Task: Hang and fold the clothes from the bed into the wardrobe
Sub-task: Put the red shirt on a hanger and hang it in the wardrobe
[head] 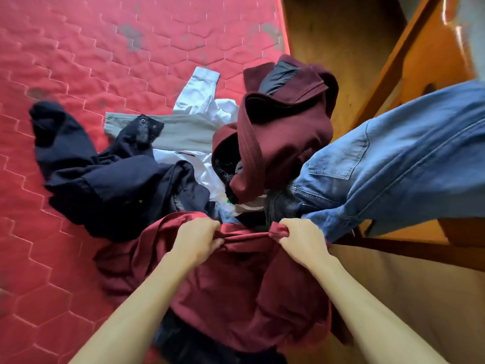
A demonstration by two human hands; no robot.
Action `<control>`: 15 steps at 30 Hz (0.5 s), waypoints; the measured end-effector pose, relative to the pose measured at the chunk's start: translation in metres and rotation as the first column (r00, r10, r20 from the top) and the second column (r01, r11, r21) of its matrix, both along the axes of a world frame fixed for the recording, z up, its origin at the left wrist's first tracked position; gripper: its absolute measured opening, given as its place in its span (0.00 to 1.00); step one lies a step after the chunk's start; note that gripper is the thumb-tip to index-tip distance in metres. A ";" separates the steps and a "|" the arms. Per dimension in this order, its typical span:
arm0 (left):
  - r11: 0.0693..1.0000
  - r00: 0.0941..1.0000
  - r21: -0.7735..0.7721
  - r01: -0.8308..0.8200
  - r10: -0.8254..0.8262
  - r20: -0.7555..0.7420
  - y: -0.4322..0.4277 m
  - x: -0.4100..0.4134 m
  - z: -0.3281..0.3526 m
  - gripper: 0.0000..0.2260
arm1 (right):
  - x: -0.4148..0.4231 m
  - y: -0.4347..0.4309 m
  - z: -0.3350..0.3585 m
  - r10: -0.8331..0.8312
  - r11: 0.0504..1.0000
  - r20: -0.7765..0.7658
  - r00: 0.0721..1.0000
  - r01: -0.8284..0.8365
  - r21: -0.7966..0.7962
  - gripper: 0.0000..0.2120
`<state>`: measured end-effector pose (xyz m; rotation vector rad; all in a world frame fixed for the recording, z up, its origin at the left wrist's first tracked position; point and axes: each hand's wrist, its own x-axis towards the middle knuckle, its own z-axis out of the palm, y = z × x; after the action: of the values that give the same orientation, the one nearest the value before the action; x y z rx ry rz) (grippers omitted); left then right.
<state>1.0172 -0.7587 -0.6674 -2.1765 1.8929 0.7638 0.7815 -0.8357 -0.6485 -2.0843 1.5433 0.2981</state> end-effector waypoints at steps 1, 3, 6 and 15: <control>1.000 1.000 -0.030 -0.007 0.007 -0.002 -0.002 0.004 0.020 0.11 | 0.000 -0.003 0.017 0.012 0.999 -0.002 1.000 -0.012 -0.036 0.09; 0.996 0.999 -0.085 -0.039 0.037 -0.035 -0.005 0.013 0.064 0.12 | 0.000 -0.010 0.054 0.048 0.994 -0.021 0.999 -0.050 -0.099 0.07; 0.987 0.965 -0.127 -0.098 0.063 -0.255 -0.001 0.030 0.134 0.17 | -0.002 -0.016 0.114 0.091 0.976 0.004 0.996 -0.088 -0.201 0.05; 0.921 0.789 -0.224 -0.317 0.126 -0.601 0.031 0.067 0.334 0.18 | -0.003 -0.026 0.289 0.145 0.925 0.177 0.973 -0.070 -0.373 0.07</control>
<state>1.0838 -0.7281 -0.3332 -2.6229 2.1620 1.3958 0.7785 -0.8616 -0.3597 -2.4017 1.4481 -0.1758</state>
